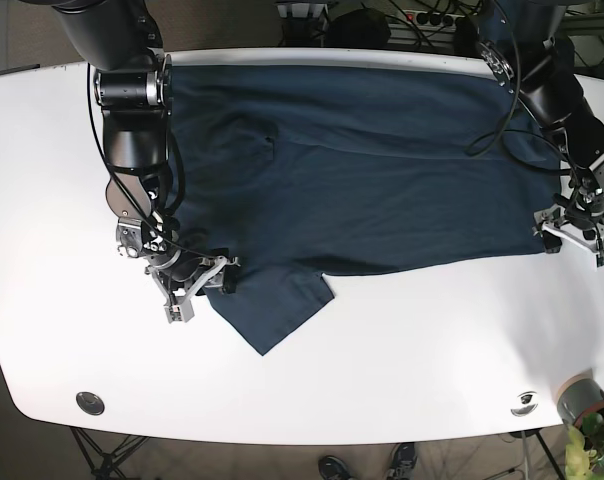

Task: Fold the T-shirt properly
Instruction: 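Move both grippers across the shirt to grasp its hem edge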

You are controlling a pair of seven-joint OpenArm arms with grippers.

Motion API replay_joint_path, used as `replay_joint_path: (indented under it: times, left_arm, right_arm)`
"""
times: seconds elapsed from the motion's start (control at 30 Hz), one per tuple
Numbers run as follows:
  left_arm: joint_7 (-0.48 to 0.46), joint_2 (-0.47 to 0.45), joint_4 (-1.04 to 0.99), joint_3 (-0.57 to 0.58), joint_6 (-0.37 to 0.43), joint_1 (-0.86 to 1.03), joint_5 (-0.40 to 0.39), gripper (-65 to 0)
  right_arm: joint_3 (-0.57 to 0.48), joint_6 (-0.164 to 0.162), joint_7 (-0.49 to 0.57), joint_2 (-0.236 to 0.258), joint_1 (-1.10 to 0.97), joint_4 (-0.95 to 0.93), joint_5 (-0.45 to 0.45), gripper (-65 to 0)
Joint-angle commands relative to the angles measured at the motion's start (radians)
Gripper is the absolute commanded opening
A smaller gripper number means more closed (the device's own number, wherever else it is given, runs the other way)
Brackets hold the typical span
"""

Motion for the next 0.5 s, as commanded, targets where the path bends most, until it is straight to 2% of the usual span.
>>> replay_joint_path:
  times: [0.0,0.1,0.27,0.47]
  left_arm:
    - [-0.029,-0.048,-0.091,0.000,0.003,-0.054,-0.013,-15.8]
    - [-0.035,-0.061,-0.155,0.000,-0.012,-0.069,-0.013,-15.8]
    - [-0.081,-0.061,-0.165,0.000,-0.066,-0.069,-0.013,-15.8]
    - [-0.081,-0.058,-0.192,0.030,-0.071,-0.072,-0.013,-15.8]
  right_arm:
    - [0.005,-0.002,-0.042,0.005,0.011,0.002,-0.013,-52.0]
    - [0.002,-0.002,-0.042,0.009,0.014,0.002,-0.013,-61.5]
    - [0.001,-0.002,-0.046,0.005,0.014,0.004,-0.012,-61.7]
    - [0.005,-0.002,-0.045,0.009,0.014,0.004,-0.006,-61.7]
